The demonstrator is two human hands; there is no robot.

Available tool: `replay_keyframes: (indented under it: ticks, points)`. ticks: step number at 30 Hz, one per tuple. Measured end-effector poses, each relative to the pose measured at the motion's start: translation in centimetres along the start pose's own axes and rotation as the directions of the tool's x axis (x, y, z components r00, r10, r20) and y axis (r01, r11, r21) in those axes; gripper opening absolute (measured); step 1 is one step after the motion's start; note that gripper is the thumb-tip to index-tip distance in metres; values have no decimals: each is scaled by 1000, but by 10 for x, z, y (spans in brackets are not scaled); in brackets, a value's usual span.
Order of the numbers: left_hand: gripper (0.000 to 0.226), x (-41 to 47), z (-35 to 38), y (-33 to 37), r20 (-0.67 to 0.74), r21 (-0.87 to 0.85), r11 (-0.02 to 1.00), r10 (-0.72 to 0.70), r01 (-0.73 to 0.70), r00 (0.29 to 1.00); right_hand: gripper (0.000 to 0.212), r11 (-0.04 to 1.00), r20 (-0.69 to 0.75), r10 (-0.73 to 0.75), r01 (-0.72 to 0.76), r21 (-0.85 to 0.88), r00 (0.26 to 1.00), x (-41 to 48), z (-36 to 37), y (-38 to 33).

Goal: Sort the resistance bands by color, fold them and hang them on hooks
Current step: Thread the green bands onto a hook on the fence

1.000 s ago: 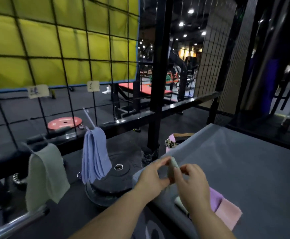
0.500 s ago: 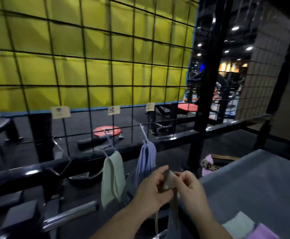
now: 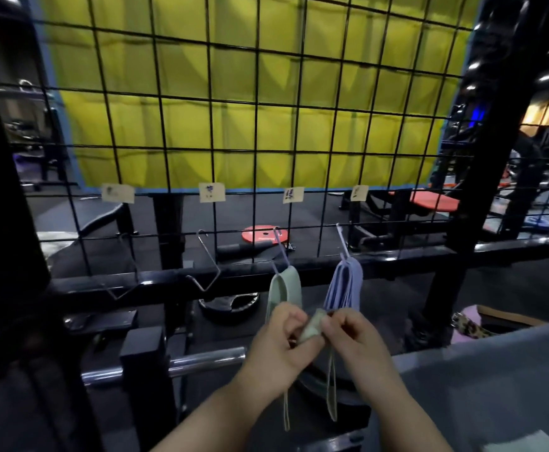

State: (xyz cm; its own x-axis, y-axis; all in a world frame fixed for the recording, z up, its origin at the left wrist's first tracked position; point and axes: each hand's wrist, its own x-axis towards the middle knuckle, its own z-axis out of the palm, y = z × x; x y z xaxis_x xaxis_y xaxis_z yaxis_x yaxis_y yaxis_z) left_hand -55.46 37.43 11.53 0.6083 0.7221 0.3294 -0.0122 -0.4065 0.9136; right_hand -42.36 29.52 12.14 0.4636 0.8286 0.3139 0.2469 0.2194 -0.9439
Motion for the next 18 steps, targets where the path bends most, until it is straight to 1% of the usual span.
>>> replay_keyframes:
  ticks: [2,3,5,6,8,10,14,18]
  points:
    - [22,-6,-11,4,-3,-19,1000,17,-17,1000,44,1000,62,-1,0,11,998,1,5,-2]
    - [25,-8,-16,7,-3,-35,999,19,-19,1000,42,1000,82,1,-4,27,997,2,7,-3]
    - [34,-9,-25,10,-13,-47,999,21,-22,1000,34,998,127,4,-12,60,992,4,10,-6]
    - [34,-8,-30,10,-25,-47,999,23,-24,999,30,997,155,0,-11,70,988,4,11,-8]
    - [28,-5,-37,9,-43,-57,998,30,-32,999,27,997,198,9,-25,75,980,5,12,-12]
    - [20,-2,-44,7,-59,-76,997,29,-34,998,29,997,225,39,-54,62,974,8,12,-16]
    - [9,3,-51,10,-81,-144,989,27,-39,996,29,996,234,70,-82,40,970,14,16,-33]
    - [5,7,-53,13,-127,-214,975,38,-65,991,18,999,180,44,-48,18,983,25,23,-46]
